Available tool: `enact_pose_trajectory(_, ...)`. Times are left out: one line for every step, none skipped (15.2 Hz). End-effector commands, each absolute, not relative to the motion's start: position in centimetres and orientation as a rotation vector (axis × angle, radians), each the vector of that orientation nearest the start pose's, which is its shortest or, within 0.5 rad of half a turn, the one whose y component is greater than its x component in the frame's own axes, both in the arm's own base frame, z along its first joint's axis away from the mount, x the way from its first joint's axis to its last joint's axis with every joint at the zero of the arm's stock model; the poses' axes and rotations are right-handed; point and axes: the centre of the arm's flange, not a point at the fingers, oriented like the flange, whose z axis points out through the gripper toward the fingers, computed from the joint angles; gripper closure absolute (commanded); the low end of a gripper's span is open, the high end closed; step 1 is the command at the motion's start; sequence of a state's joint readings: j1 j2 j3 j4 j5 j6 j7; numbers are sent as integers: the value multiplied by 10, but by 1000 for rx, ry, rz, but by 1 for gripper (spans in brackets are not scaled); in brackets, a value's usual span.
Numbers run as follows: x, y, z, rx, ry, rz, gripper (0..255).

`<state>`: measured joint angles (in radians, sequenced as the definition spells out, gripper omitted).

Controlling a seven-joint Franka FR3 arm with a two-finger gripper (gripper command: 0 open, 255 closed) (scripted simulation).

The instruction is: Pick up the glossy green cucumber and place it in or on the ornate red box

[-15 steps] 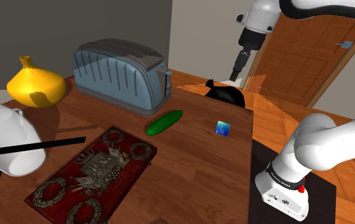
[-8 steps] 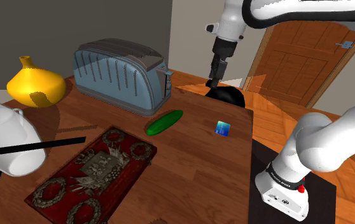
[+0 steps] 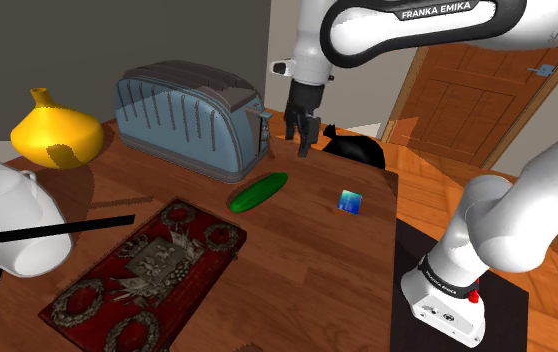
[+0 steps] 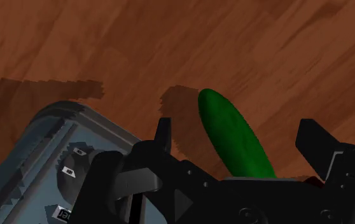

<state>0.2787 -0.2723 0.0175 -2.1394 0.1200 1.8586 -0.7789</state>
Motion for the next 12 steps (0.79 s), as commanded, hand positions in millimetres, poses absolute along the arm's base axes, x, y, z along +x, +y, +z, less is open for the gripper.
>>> enact_pose_trajectory(461, 172, 507, -2540, -1645, -12, 0)
enact_pose_trajectory(465, 183, 501, -2494, -1709, -5, 0)
enact_pose_trajectory(469, 195, 495, -2446, -1772, 3, 0)
enact_pose_trajectory(471, 208, 489, -2396, -1834, 11, 0)
enact_pose_trajectory(473, 220, 483, -2345, -1895, 19, 0)
enact_pose_trajectory(475, 232, 477, -2293, -1954, 27, 0)
enact_pose_trajectory(475, 245, 471, -2239, -2012, 35, 0)
enact_pose_trajectory(476, 255, 466, -2191, -2061, 42, 0)
enact_pose_trajectory(475, 256, 461, -2191, -2061, 42, 0)
enact_pose_trajectory(474, 256, 456, -2191, -2061, 42, 0)
enact_pose_trajectory(474, 257, 450, -2191, -2061, 42, 0)
enact_pose_trajectory(473, 257, 445, -2191, -2061, 42, 0)
